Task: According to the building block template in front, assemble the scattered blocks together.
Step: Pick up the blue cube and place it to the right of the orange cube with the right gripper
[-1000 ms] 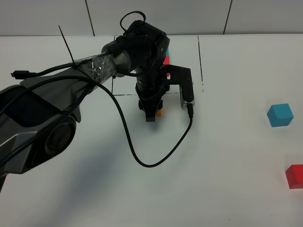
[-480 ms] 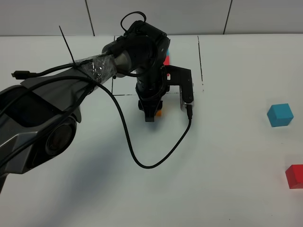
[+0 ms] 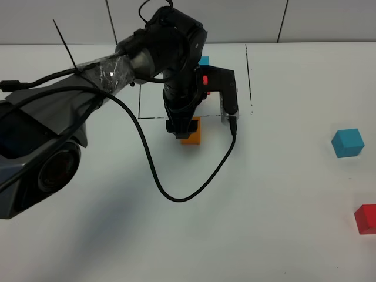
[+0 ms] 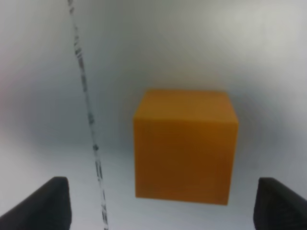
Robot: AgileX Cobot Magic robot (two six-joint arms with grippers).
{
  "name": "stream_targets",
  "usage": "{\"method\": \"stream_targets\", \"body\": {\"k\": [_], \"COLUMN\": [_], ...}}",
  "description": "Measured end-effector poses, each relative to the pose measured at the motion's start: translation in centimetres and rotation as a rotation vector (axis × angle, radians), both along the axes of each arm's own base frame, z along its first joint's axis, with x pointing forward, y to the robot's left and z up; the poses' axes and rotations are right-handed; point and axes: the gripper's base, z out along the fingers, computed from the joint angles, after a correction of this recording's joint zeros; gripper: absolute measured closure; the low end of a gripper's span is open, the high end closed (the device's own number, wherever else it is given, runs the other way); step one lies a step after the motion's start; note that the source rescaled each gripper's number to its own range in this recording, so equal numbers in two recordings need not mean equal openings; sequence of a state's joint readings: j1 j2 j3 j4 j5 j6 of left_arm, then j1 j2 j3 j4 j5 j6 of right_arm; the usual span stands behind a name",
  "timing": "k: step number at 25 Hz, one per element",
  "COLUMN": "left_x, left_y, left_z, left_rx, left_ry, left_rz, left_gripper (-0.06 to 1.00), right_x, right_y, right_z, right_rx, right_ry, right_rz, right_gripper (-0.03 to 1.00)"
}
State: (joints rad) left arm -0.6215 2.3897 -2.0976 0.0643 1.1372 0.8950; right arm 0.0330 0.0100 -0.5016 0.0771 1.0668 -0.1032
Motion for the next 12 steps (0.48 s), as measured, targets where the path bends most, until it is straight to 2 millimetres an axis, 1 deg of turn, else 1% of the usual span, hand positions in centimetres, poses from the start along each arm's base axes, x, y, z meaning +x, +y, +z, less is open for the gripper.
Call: {"method": "stream_targets", "body": {"k": [3,6,10,12], "left_x": [0.1,0.8,1.6,1.8], "left_y": [0.8,2.8,7.1,9.8], "left_z": [2.0,3.5,4.8,5.3], "left_rx": [-0.041,-0.062,-0.070,-0.088], "left_ry": [-0.010,-0.020,0.006,0.041], "left_rz": [0.105,0.227,0.383,0.458], "left_gripper": [0.09,0.09,0.08,0.08], "right_x": [0.0,0.0,0.0,0.0], "right_y": [0.0,0.0,0.0,0.0], "right_z": [0.0,0.0,0.0,0.0], "right_rx": [0.000,0.000,0.000,0.000], "right_ry": [0.000,0.000,0.000,0.000], "right_rz": [0.000,0.000,0.000,0.000], "right_gripper": [0.24,0.24,0.24,0.24]}}
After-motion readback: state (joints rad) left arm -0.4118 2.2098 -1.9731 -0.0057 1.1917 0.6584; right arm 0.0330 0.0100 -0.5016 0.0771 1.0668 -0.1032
